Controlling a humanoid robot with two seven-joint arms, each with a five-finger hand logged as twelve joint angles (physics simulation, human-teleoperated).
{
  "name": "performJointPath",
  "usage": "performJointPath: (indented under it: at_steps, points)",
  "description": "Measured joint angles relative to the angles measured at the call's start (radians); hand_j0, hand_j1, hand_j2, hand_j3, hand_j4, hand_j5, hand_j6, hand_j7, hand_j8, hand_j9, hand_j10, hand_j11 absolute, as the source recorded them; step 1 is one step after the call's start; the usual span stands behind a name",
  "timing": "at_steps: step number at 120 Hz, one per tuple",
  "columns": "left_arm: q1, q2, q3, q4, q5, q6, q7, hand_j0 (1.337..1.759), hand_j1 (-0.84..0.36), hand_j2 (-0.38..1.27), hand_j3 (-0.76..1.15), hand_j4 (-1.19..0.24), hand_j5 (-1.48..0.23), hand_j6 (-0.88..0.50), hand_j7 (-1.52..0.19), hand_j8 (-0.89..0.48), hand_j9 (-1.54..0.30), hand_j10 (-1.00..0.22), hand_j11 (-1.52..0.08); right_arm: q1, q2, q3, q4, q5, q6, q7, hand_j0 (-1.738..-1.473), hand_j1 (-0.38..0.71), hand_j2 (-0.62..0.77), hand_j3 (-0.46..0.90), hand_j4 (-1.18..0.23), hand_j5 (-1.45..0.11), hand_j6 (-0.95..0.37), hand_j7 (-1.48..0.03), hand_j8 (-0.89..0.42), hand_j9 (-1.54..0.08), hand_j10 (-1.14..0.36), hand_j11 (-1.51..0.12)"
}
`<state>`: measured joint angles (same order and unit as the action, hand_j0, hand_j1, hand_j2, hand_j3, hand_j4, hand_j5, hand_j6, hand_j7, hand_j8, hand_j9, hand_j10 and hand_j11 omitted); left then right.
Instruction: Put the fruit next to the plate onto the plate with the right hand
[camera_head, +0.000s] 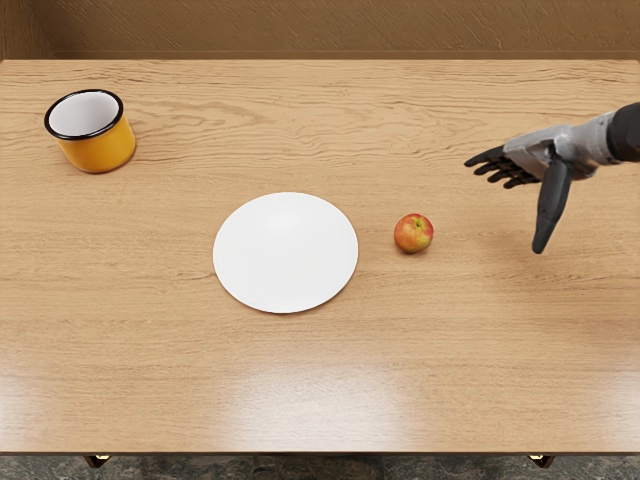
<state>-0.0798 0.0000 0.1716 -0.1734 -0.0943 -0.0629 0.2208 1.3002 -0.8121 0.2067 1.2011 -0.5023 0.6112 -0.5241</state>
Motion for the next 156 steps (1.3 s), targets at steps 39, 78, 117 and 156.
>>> performJointPath:
  at_steps: [39, 78, 117, 156]
  points:
    - [0.0, 0.0, 0.0, 0.0, 0.0, 0.0, 0.0, 1.658, 0.35, 0.0, 0.0, 0.0, 0.0, 0.0, 0.0, 0.0, 0.0, 0.0, 0.0, 0.014, -0.002, 0.019, 0.011, 0.006, 0.0, -0.039, -1.658, -0.35, 0.0, 0.0, 0.0, 0.0, 0.0, 0.0, 0.0, 0.0, 0.0, 0.0]
    - [0.0, 0.0, 0.0, 0.0, 0.0, 0.0, 0.0, 1.658, 0.35, 0.0, 0.0, 0.0, 0.0, 0.0, 0.0, 0.0, 0.0, 0.0, 0.0, 0.038, 0.043, 0.057, 0.142, -0.064, 0.0, -0.085, -1.658, -0.35, 0.0, 0.0, 0.0, 0.0, 0.0, 0.0, 0.0, 0.0, 0.0, 0.0]
    - [0.0, 0.0, 0.0, 0.0, 0.0, 0.0, 0.0, 1.658, 0.35, 0.0, 0.0, 0.0, 0.0, 0.0, 0.0, 0.0, 0.0, 0.0, 0.0, 0.017, 0.196, 0.059, 0.203, -0.297, -0.091, -0.087, -1.658, -0.35, 0.0, 0.0, 0.0, 0.0, 0.0, 0.0, 0.0, 0.0, 0.0, 0.0]
    - [0.0, 0.0, 0.0, 0.0, 0.0, 0.0, 0.0, 1.658, 0.35, 0.0, 0.0, 0.0, 0.0, 0.0, 0.0, 0.0, 0.0, 0.0, 0.0, -0.088, 0.251, 0.06, 0.208, -0.495, -0.292, -0.087, -1.658, -0.35, 0.0, 0.0, 0.0, 0.0, -0.01, 0.0, 0.0, 0.0, 0.0, 0.0]
